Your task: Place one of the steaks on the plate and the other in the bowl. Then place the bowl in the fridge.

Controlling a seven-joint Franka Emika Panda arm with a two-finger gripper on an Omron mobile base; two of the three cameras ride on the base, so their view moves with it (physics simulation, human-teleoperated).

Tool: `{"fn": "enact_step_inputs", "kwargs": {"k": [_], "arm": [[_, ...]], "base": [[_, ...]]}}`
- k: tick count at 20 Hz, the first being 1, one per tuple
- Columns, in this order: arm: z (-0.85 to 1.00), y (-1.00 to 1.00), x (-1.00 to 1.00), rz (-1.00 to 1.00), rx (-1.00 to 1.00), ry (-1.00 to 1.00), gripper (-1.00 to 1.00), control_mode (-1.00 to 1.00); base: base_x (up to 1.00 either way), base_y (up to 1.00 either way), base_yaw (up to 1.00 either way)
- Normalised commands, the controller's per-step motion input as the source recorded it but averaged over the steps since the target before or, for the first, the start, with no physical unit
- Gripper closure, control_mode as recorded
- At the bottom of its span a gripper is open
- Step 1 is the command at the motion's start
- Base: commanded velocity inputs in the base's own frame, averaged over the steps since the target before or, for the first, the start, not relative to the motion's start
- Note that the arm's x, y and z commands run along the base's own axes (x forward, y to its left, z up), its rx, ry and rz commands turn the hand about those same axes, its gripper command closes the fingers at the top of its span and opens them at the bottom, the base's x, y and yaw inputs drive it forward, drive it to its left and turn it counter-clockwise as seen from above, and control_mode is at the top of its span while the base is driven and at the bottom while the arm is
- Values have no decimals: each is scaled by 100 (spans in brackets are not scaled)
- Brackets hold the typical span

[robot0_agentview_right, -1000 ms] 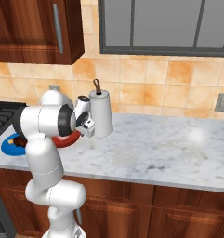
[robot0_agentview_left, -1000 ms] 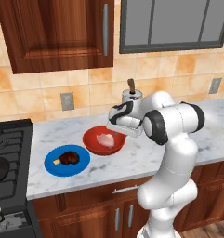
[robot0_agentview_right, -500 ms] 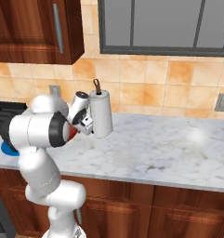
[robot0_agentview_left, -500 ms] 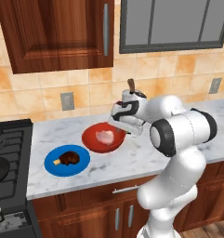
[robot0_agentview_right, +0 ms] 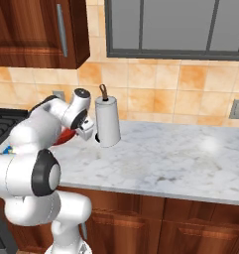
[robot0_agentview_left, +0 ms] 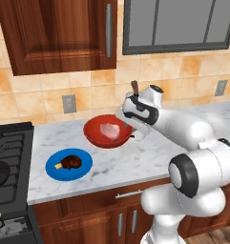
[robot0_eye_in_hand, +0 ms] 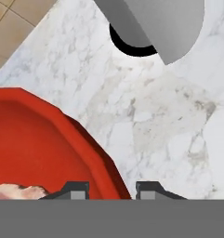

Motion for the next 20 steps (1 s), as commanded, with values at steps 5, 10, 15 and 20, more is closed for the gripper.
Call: {"fn": "enact_step_inputs", "kwargs": {"k": [5,10,15,20], "arm": [[71,0,-98,-24,17,2,100,-100],[26,0,-92,-19,2,15,100,-100],[-24,-9,-29,-8,-4,4,100,-100],[-2,-1,0,0,0,-1,100,-100]], "base": [[0,0,0],[0,0,0],[0,0,0],[0,0,0]]}}
